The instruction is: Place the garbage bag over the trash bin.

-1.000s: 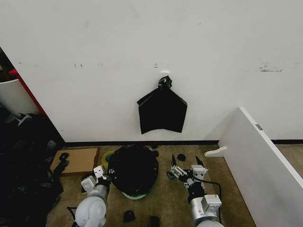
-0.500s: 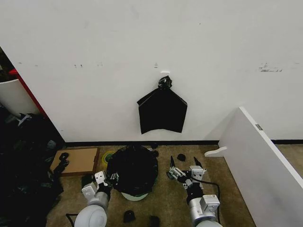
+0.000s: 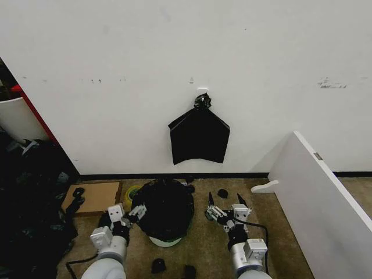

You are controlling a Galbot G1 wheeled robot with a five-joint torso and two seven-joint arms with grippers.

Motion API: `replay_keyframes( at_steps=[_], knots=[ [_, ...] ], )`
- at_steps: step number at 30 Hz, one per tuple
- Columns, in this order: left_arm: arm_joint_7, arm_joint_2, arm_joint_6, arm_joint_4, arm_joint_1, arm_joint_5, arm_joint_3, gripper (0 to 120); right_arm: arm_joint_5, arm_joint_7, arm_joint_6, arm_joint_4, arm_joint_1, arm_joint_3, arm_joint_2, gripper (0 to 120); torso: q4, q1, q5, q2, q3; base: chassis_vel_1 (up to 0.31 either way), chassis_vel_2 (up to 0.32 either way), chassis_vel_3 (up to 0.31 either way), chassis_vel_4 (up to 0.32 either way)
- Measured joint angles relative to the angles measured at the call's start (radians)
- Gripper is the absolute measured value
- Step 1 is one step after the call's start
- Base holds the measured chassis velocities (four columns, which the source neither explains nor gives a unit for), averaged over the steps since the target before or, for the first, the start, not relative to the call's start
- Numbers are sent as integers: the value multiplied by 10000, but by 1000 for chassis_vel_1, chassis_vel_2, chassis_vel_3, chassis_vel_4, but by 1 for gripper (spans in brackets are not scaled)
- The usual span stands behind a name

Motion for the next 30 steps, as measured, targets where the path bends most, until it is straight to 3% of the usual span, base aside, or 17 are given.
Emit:
replay_keyframes(
  at_steps=[2, 4, 7, 11, 16, 19, 24, 30],
  knots=[
    [658, -313, -738, -313, 16, 598, -138, 100, -2102, -883, 1397, -697, -25, 910, 170, 100, -4, 0, 0, 0, 0, 0, 0, 0, 0],
    [1364, -488, -1093, -507, 37, 497, -253, 100, -2931, -2160, 2397, -992, -43, 1765, 292, 100, -5, 0, 4, 0, 0, 0, 0, 0, 0],
    [1927, -501, -1569, -437, 151, 324, -341, 100, -2735, -2922, 2505, -834, -132, 2347, 351, 100, -4, 0, 0, 0, 0, 0, 0, 0, 0],
    [2620, -425, -2127, -212, 280, -65, -662, 100, -1152, -3709, 1534, 8, -263, 3655, 638, 100, -3, 0, -1, 0, 0, 0, 0, 0, 0],
    [2844, -565, -1995, -139, 194, -353, -1056, 100, -432, -4565, 1109, 255, -337, 4899, 1192, 100, -4, 0, -1, 0, 0, 0, 0, 0, 0],
    [2935, -577, -1600, -65, 159, -910, -1034, 100, -657, -5171, 1635, -100, -197, 5797, 1953, 100, -3, 0, 0, 0, 0, 0, 0, 0, 0],
    [2875, -454, -862, -210, -110, -1639, -1001, 100, -1157, -5567, 2152, -205, -294, 6057, 2777, 100, -3, 0, -1, 0, 0, 0, 0, 0, 0],
    [2736, -330, -665, -277, -306, -1883, -1006, 100, -1168, -5485, 2132, -46, -467, 5896, 3177, 100, -6, 0, -1, 0, 0, 0, 0, 0, 0]
  ],
)
